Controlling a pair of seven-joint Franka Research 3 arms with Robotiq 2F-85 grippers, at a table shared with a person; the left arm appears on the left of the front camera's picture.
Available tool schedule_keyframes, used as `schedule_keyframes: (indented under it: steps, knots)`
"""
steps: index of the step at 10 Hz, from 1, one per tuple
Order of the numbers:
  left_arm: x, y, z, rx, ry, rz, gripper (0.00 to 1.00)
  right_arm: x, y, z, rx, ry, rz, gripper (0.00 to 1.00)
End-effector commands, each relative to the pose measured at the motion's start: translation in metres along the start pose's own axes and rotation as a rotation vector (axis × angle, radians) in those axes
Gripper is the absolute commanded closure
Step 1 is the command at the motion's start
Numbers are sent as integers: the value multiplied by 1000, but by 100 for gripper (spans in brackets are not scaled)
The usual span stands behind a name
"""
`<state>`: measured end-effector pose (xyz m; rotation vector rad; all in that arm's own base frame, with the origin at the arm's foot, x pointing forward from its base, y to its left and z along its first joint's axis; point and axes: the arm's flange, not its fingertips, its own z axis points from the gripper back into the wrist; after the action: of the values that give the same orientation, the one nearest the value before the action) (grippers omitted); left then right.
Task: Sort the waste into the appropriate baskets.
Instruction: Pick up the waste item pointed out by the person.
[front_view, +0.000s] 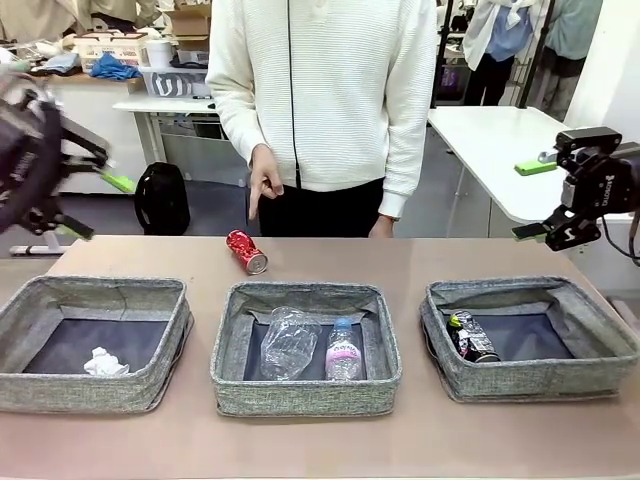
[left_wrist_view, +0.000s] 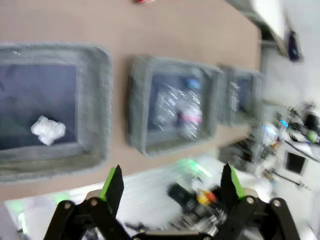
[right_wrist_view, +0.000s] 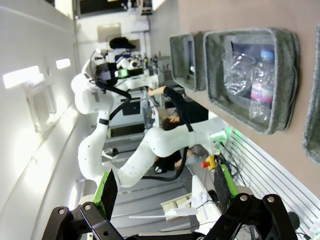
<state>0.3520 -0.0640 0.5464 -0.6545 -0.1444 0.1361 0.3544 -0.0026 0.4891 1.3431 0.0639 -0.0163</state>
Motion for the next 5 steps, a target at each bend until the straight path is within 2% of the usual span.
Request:
schedule_keyframes:
  steps: [1,2,3,4,5]
  knots:
    - [11,-38,-47,601,-98,81,0,0,4,-1,2,-15,-17,0]
    - [13,-49,-62,615,-145,87,0,0,4,-1,2,-15,-17,0]
    - [13,-58,-66,475,-267,101,0,0,4,-1,2,-15,-17,0]
    - [0,-50,-53,299,-125,-32,0,0,4,-1,2,-15,-17,0]
    - [0,-50,-53,299,-125,-32,0,0,4,-1,2,-15,-17,0]
